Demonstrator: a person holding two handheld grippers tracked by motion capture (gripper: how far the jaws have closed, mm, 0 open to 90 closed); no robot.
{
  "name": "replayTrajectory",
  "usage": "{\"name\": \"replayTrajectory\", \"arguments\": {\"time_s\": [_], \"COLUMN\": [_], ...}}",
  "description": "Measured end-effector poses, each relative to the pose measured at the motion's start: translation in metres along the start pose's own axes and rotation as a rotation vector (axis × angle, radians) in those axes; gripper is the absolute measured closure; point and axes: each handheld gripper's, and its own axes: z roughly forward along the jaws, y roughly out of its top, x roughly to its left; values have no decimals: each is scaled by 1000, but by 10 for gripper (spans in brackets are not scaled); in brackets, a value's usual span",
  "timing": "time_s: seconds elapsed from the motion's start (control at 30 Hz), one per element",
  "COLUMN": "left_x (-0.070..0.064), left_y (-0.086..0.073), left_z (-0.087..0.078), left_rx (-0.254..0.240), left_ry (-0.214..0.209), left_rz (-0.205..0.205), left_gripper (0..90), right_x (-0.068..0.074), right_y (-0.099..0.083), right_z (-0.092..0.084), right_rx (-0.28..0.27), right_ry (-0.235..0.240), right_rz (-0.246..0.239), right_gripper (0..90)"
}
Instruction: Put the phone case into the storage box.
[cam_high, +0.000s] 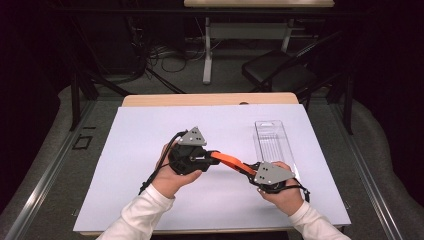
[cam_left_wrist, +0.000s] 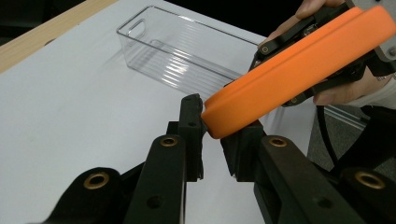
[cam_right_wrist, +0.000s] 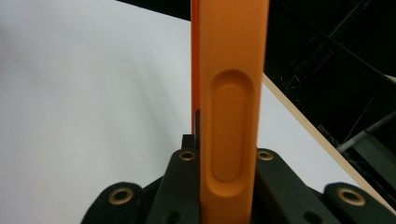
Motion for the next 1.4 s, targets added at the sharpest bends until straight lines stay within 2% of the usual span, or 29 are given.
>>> {"name": "replayTrajectory", "arguments": {"time_s": [0.43, 0.83, 1.0, 1.27, 1.4], "left_x": [-4, -5, -3, -1, 1], "left_y": [0, 2, 2, 2, 4], "left_z": [0, -1, 0, 3, 4], "left_rx": [-25, -21, -10, 4, 18], "left_ry": [18, 24, 24, 35, 38], "left_rz": [14, 0, -26, -50, -62], "left_gripper": [809, 818, 819, 820, 821], "right_x": [0, 1, 1, -2, -2], "right_y": [0, 1, 1, 1, 2], "right_z": [-1, -1, -1, -1, -1], "right_rx": [-2, -2, 0, -1, -2], "right_ry": [-8, -12, -14, -42, -50], "right_rz": [-5, 2, 3, 6, 8], "right_gripper": [868, 834, 783, 623, 578]}}
